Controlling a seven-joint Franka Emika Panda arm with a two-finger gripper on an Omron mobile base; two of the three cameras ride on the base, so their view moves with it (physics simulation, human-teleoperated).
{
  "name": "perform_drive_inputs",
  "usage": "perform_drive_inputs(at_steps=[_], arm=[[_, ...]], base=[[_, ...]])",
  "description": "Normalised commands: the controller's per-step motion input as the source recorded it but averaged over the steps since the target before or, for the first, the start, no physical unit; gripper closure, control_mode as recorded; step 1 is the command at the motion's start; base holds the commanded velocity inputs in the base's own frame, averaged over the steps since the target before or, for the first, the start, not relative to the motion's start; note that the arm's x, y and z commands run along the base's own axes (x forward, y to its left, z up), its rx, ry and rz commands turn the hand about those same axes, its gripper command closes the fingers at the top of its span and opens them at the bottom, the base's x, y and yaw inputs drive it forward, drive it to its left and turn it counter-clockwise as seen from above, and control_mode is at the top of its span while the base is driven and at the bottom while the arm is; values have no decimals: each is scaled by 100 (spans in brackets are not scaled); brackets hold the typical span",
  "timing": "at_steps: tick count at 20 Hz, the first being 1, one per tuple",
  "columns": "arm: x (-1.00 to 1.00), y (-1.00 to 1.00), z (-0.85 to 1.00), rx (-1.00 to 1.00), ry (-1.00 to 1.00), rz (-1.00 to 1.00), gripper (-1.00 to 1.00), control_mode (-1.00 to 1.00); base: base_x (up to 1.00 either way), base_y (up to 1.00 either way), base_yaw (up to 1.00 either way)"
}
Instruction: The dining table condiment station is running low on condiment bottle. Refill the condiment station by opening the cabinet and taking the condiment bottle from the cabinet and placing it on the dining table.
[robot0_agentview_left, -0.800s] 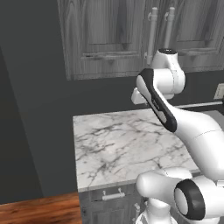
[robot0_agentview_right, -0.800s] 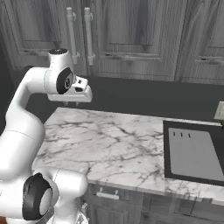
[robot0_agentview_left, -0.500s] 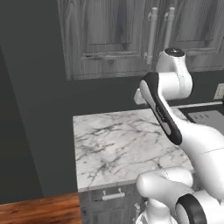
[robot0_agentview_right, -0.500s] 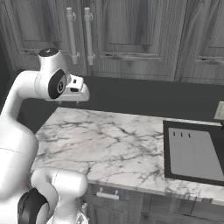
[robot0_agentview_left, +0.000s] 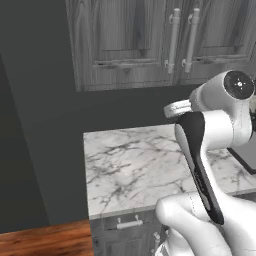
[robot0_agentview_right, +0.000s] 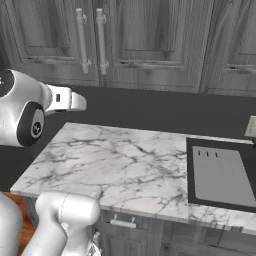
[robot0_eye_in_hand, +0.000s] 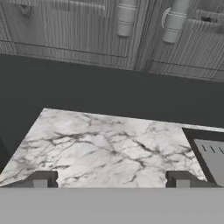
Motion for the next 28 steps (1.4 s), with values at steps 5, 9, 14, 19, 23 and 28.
perform_drive_inputs(at_steps=[5,9,14,19,23,28], arm=[[-3,-9,90,11,-35,20,-100,-100],[-25,-56,19,28,-20,19,-100,-100],[-7,-40,44,24,-36,13,-100,-100],[15,-6,81,11,-35,3,-100,-100],[24,1,79,0,-28,0,-100,-100],[35,38,20,0,-21,0,-100,-100]], base=[[0,0,0],[0,0,0],[0,0,0],[0,0,0],[0,0,0],[0,0,0]])
